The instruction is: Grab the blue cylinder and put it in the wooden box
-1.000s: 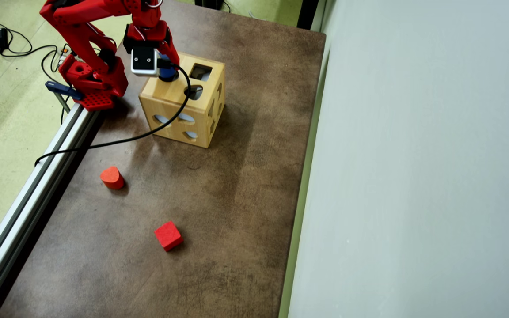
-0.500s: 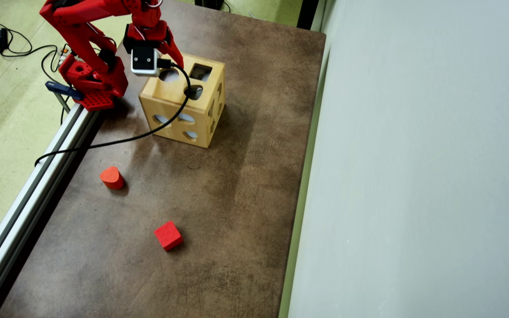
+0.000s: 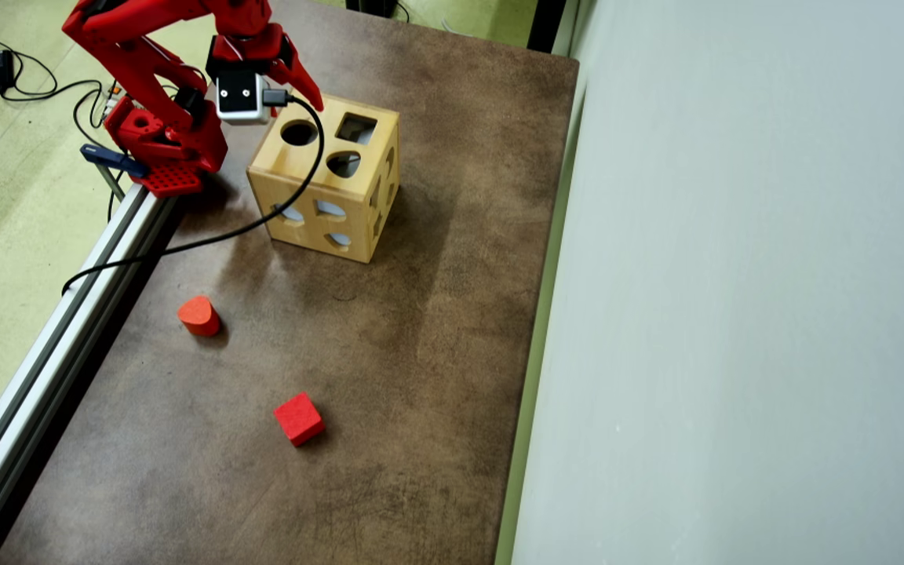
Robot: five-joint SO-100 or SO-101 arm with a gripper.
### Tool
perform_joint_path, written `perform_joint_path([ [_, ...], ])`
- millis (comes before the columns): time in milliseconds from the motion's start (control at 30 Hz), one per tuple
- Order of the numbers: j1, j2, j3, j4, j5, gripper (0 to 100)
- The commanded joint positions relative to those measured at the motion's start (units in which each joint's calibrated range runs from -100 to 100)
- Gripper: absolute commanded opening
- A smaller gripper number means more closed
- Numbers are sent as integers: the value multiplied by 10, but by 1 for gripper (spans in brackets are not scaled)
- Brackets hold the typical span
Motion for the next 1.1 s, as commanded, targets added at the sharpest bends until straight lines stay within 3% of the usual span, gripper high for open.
perform_joint_path([
  [0, -3, -146, -12, 3, 3, 27],
  [367, 2, -475, -2, 3, 3, 27],
  [833, 2, -481, 43, 6, 0, 27],
  [933, 3, -481, 43, 6, 0, 22],
  [1067, 7, -481, 43, 6, 0, 7],
])
